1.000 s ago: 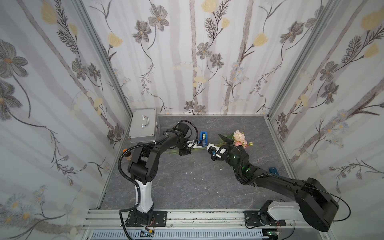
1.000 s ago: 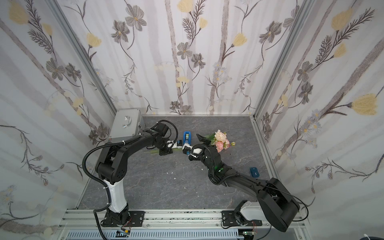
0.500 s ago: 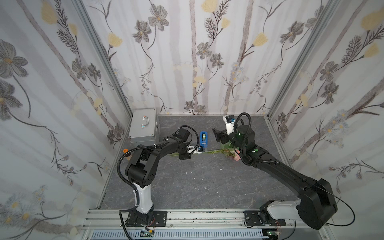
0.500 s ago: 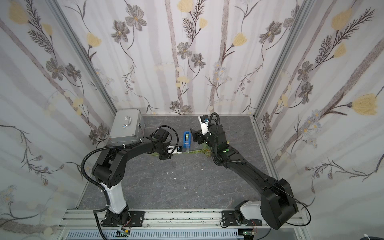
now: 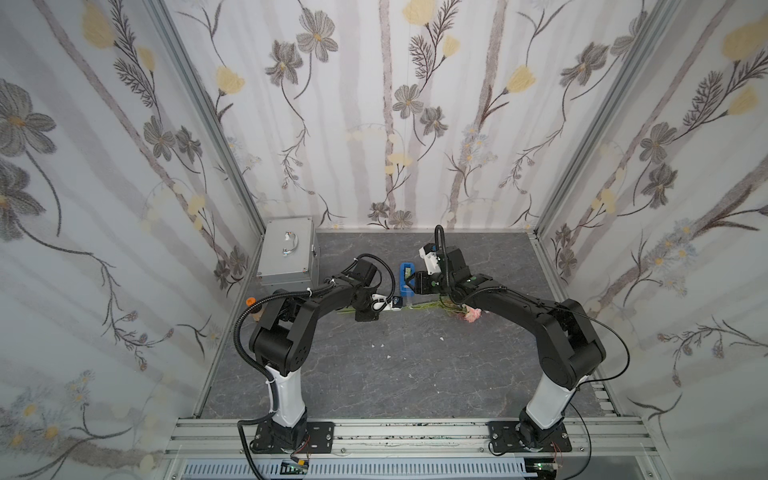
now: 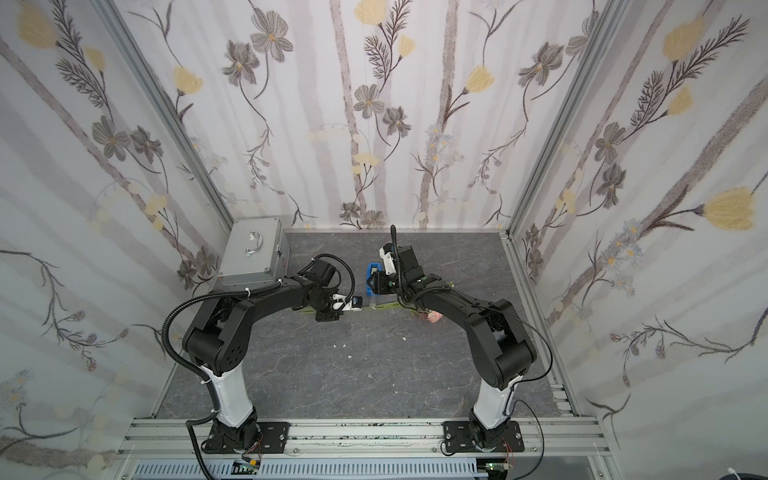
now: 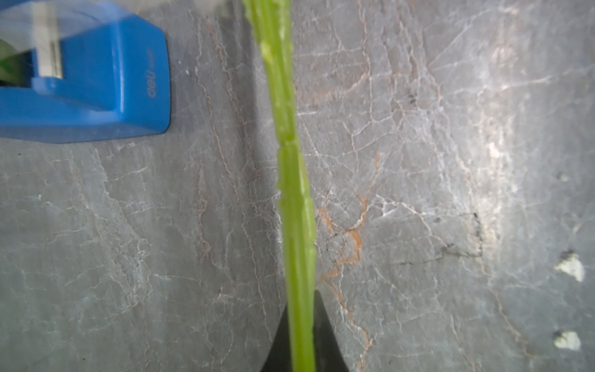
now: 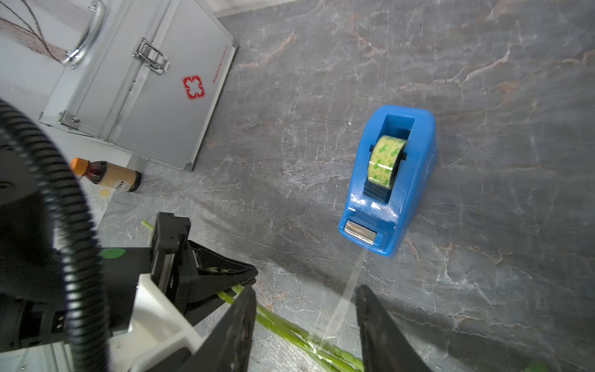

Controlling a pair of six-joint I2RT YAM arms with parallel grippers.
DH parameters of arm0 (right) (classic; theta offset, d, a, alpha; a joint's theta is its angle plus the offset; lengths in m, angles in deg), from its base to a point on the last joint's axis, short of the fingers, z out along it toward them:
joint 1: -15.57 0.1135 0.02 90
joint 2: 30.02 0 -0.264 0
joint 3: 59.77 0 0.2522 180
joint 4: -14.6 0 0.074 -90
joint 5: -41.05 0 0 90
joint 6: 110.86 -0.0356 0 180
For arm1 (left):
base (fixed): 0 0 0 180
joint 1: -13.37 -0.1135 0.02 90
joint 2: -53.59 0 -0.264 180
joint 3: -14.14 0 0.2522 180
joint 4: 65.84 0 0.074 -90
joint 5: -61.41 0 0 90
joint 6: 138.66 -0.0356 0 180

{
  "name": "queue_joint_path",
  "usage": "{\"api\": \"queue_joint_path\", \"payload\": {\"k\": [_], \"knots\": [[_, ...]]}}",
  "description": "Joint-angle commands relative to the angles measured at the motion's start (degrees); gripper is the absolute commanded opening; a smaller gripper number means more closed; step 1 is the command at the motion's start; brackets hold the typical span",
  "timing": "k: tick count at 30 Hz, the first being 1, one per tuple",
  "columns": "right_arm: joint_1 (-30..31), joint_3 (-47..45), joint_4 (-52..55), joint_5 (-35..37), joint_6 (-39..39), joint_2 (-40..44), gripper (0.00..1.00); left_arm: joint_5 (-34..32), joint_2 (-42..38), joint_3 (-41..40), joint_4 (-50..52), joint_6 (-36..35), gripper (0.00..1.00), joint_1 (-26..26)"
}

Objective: Wrap bouquets with tape
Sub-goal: Tear off the tape using the Tape Cutter.

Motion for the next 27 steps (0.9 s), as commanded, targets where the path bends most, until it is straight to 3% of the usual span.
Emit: {"api": "queue_joint_path", "payload": {"k": [1, 15, 27], "knots": [[-0.08, 1.27, -1.30, -1.15, -4.54, -2.59, 0.45, 1.55, 0.58, 0.02, 0.69, -2.43, 0.00, -0.22], [-0.91, 0.67, -4.81, -3.29, -11.33, -8.35, 0.36, 1.28, 1.40, 0.22, 0.98, -3.04, 0.00, -0.57], [-1.61, -1.93, -11.65, -6.70, -16.16, -10.51, 0.35, 1.55, 1.41, 0.90, 1.99, -3.14, 0.00, -0.57]]}}
